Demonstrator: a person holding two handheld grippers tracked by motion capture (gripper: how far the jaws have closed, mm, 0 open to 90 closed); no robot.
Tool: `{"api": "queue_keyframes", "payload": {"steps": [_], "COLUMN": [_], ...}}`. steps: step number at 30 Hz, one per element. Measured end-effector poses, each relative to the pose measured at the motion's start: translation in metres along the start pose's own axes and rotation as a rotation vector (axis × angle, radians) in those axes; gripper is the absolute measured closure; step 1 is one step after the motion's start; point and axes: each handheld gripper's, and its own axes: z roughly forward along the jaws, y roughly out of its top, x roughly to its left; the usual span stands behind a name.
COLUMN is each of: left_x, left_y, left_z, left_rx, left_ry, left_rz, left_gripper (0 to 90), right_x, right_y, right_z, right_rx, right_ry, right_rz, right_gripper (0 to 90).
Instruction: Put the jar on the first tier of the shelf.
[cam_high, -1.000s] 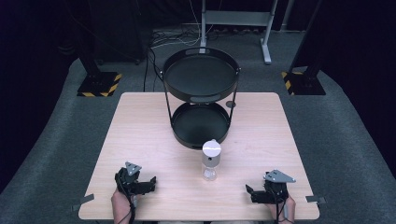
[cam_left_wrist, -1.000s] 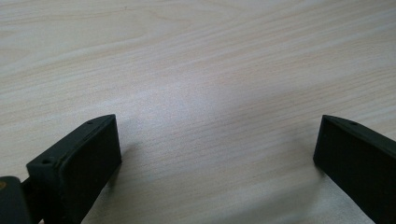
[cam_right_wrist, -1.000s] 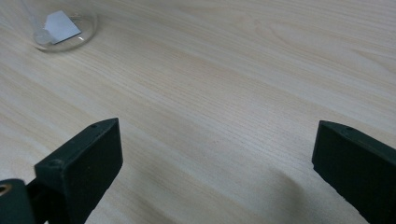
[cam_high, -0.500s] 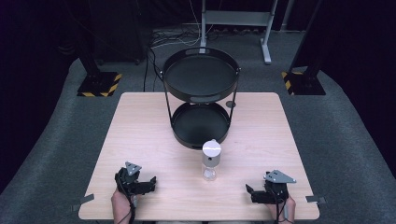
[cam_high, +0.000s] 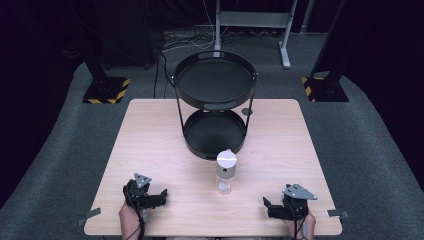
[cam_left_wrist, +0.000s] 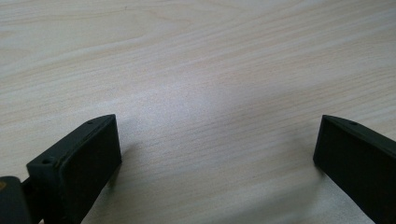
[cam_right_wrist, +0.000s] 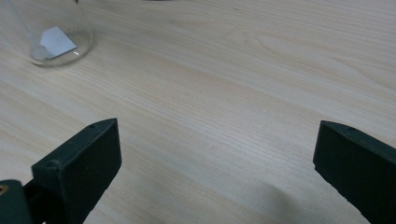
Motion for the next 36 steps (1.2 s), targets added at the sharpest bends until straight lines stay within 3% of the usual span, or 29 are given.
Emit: {"api": "queue_keyframes", "payload": {"steps": [10,36], "left_x": [0.0,0.0], "left_y": [0.0,0.0], "left_z": [0.0,0.0], "left_rx": [0.0,0.0], "left_ry": [0.001,0.001], "left_rz": [-0.002,-0.001], "left_gripper": [0.1,0.2], "right_x": [0.011,0.057], "right_y": [0.015,0.043], "right_z": [-0.007,0.018], "right_rx": [-0.07,-0.091], "right_ry": [0.032,0.135], "right_rz": [-0.002,-0.086], "right_gripper": [0.3,0.4]}}
